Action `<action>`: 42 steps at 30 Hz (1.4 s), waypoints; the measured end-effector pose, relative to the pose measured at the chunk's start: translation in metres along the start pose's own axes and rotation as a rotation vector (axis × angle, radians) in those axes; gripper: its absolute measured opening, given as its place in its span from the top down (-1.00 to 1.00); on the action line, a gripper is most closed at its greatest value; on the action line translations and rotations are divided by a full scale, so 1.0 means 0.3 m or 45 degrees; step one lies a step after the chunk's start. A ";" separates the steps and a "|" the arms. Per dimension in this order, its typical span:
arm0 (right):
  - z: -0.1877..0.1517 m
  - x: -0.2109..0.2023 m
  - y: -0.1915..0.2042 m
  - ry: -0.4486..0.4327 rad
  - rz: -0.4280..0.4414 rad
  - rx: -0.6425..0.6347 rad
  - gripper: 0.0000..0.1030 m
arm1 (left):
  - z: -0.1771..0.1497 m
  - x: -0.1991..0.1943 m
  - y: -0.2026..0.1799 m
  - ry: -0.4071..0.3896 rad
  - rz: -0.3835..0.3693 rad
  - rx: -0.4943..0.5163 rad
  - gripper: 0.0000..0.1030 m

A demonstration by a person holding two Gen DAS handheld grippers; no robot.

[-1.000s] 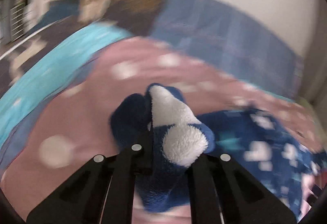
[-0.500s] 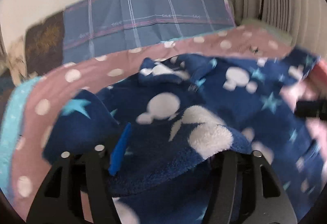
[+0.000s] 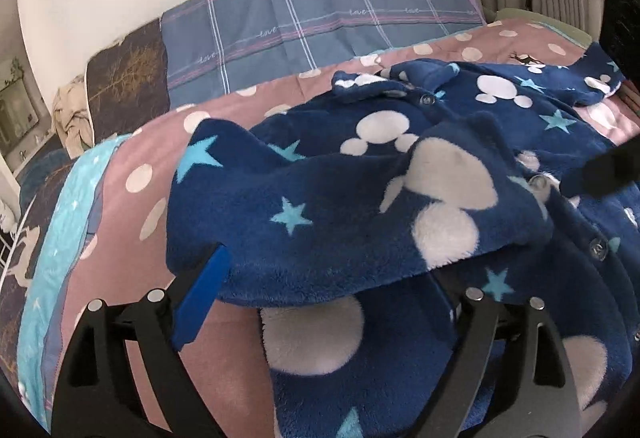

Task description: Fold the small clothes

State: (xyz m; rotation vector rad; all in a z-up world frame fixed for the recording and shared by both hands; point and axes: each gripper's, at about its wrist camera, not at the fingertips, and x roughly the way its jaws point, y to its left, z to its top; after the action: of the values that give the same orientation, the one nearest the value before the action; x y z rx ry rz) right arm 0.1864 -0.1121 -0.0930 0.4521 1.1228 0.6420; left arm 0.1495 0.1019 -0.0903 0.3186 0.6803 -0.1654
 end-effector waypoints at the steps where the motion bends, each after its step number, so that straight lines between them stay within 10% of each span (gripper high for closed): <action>1: 0.005 0.014 -0.003 0.002 0.002 0.024 -0.57 | 0.000 0.010 -0.004 0.009 0.004 0.003 -0.72; 8: 0.119 0.167 -0.037 0.001 -0.012 0.138 -0.49 | -0.016 0.053 -0.033 0.059 0.033 0.036 -0.73; 10: 0.137 0.199 -0.030 -0.004 -0.036 0.112 0.69 | -0.018 0.051 -0.037 0.056 0.045 0.042 -0.73; 11: 0.144 0.203 -0.019 0.003 -0.023 0.096 0.73 | -0.017 0.047 -0.038 0.051 0.050 0.043 -0.72; 20: 0.253 -0.222 0.049 -0.428 -0.309 -0.140 0.69 | 0.013 -0.085 0.046 -0.117 0.129 -0.029 -0.91; 28: 0.280 -0.187 -0.352 -0.332 -0.666 0.076 0.15 | 0.010 0.136 0.102 0.123 0.150 -0.099 -0.91; 36: 0.152 -0.191 -0.251 -0.327 -0.485 -0.159 -0.08 | 0.047 0.164 0.125 0.137 0.232 -0.067 -0.91; 39: 0.103 -0.057 -0.267 -0.163 -0.846 -0.277 -0.33 | 0.030 0.210 0.131 0.186 0.344 -0.041 -0.91; 42: 0.077 -0.084 -0.284 -0.215 -0.819 -0.234 -0.33 | 0.016 0.217 0.151 0.204 0.325 -0.087 -0.93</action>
State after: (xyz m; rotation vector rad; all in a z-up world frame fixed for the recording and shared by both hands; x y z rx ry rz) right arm 0.2214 -0.1923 -0.1210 -0.0256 0.9631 0.1335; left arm 0.2138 0.1396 -0.1179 0.3526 0.7954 0.1276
